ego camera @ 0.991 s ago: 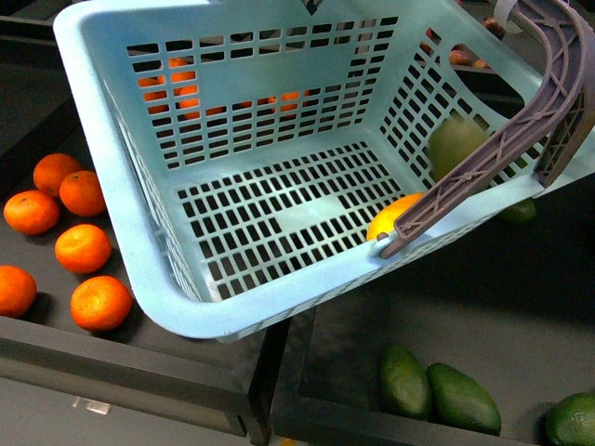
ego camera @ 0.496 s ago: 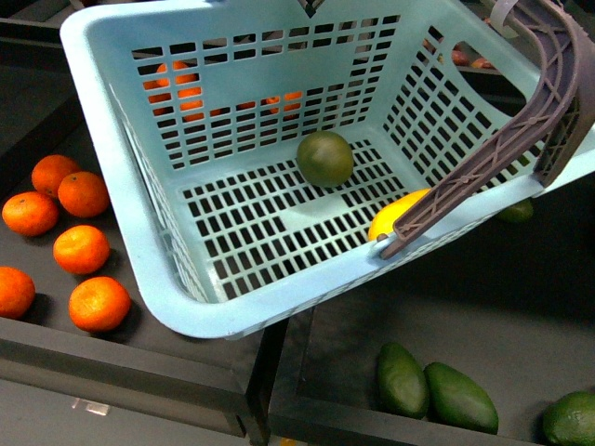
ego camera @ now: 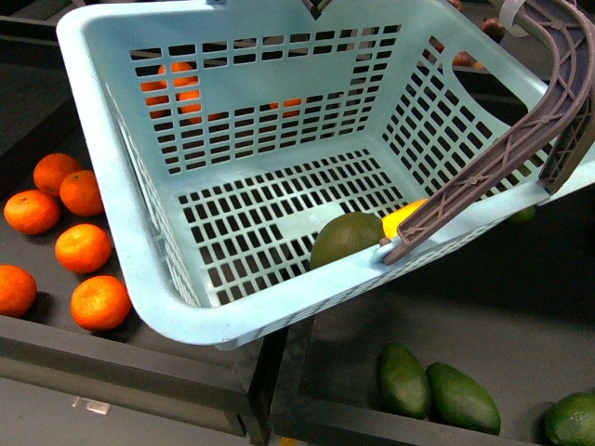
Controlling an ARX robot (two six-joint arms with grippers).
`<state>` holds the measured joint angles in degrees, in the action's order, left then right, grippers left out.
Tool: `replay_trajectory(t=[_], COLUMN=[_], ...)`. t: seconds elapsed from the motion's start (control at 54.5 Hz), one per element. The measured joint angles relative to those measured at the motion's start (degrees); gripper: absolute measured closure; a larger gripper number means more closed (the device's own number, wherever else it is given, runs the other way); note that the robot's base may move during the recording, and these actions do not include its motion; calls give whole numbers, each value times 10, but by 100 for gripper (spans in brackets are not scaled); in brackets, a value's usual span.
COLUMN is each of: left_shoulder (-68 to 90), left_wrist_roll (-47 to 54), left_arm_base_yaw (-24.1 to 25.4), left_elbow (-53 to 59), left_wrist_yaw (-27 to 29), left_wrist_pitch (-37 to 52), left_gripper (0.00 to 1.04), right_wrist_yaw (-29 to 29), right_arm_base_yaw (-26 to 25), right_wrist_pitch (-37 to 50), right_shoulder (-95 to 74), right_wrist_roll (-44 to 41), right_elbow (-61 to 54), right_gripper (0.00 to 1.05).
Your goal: Pick mango and avocado into basket
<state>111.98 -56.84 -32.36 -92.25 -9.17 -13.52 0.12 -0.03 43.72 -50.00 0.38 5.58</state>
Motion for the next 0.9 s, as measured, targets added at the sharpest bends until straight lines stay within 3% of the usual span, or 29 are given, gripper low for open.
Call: replay_trajectory(t=[0.239,0.899], left_shoulder=[0,0], left_wrist_roll=[2,2], left_arm_base_yaw=[0,0], left_elbow=[0,0], left_wrist_yaw=[0,0], left_wrist_pitch=[0,0], left_gripper=[72,72], right_wrist_yaw=[0,0], right_arm_base_yaw=[0,0], right_wrist_pitch=[-12,-233], right_shoulder=[57,297], right_wrist_roll=[0,-1], right_elbow=[-41,-52], right_gripper=[102,102])
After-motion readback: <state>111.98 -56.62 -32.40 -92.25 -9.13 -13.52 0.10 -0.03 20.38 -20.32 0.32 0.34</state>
